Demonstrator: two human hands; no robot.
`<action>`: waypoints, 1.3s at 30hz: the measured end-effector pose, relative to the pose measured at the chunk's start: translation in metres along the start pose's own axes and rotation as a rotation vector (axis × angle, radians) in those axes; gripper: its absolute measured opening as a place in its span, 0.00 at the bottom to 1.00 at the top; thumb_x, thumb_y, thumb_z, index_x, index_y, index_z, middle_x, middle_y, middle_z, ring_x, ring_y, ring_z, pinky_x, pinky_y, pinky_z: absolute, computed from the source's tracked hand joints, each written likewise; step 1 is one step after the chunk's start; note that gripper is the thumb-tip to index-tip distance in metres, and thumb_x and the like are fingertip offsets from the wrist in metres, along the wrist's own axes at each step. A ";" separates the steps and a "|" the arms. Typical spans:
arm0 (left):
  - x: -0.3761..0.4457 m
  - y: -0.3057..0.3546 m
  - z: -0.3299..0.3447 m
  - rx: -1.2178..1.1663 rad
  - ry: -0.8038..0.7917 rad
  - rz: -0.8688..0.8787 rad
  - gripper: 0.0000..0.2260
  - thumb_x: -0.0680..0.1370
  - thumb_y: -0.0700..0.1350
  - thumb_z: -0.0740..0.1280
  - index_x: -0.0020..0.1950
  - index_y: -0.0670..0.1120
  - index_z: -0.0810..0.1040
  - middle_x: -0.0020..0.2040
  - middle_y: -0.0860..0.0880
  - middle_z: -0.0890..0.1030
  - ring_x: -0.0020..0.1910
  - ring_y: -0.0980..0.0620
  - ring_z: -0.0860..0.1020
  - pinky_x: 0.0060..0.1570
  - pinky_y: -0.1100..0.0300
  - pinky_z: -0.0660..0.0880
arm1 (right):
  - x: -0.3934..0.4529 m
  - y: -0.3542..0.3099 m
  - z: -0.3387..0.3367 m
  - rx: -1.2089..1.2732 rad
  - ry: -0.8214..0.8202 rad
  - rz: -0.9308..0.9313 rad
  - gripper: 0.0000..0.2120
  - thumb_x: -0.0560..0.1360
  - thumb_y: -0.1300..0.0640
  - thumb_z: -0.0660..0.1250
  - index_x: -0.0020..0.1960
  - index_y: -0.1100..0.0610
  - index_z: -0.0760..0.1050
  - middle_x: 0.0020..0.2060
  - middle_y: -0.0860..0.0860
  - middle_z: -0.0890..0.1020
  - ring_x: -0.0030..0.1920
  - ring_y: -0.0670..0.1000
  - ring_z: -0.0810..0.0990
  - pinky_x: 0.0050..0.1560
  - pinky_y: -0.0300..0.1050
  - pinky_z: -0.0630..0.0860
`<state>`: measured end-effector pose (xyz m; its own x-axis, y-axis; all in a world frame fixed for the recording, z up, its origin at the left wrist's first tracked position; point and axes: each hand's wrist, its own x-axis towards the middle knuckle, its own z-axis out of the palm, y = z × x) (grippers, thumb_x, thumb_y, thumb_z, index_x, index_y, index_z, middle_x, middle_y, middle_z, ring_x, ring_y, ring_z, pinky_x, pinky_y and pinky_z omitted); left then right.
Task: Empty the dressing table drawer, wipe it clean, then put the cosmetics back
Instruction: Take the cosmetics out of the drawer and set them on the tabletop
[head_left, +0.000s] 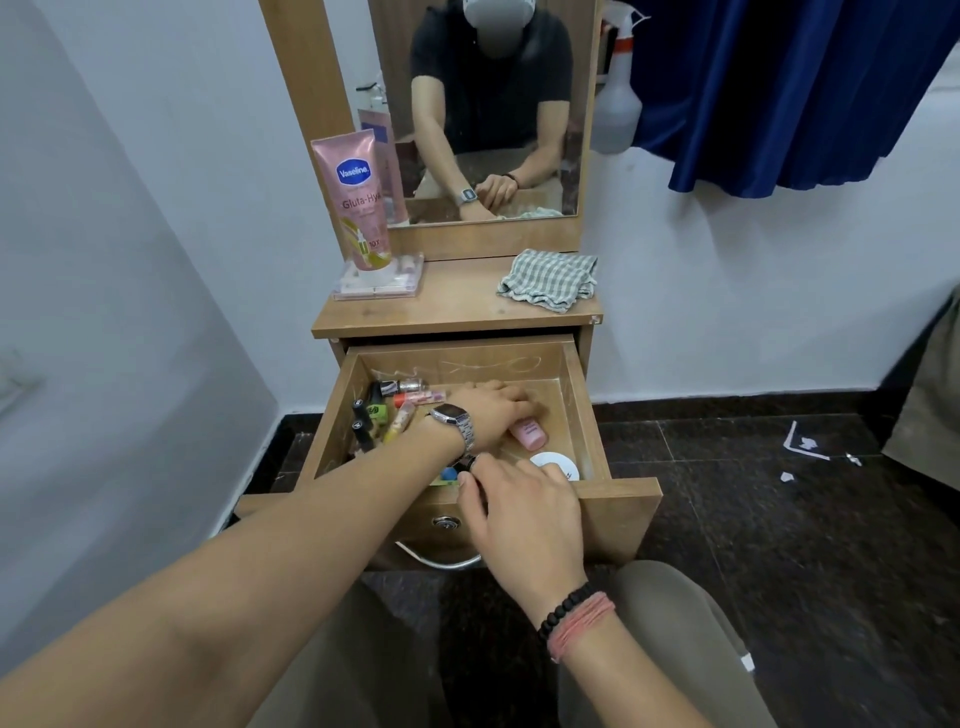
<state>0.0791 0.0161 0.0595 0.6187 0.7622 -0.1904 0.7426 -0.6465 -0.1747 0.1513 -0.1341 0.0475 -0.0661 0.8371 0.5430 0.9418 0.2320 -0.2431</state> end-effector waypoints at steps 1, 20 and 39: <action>-0.001 0.001 0.001 0.044 0.013 0.001 0.22 0.80 0.44 0.59 0.74 0.58 0.61 0.73 0.53 0.64 0.67 0.47 0.66 0.60 0.49 0.68 | 0.000 0.000 0.000 0.001 -0.004 -0.001 0.14 0.77 0.47 0.55 0.36 0.49 0.69 0.29 0.45 0.77 0.33 0.49 0.75 0.37 0.47 0.70; -0.044 -0.081 -0.069 0.143 0.420 -0.193 0.25 0.77 0.49 0.66 0.73 0.54 0.64 0.64 0.50 0.73 0.63 0.47 0.71 0.57 0.50 0.71 | 0.000 -0.002 -0.006 0.013 0.029 -0.012 0.13 0.77 0.48 0.55 0.35 0.48 0.68 0.26 0.44 0.75 0.29 0.46 0.71 0.35 0.42 0.66; -0.067 -0.150 -0.031 0.064 0.544 -0.394 0.14 0.76 0.42 0.68 0.61 0.46 0.73 0.59 0.46 0.75 0.55 0.42 0.73 0.45 0.49 0.73 | 0.002 -0.002 -0.003 -0.006 0.044 -0.009 0.13 0.77 0.48 0.55 0.35 0.49 0.70 0.26 0.44 0.74 0.27 0.46 0.69 0.33 0.43 0.67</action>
<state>-0.0661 0.0634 0.1283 0.3581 0.8389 0.4099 0.9330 -0.3047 -0.1915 0.1504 -0.1345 0.0509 -0.0604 0.8124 0.5800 0.9434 0.2363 -0.2328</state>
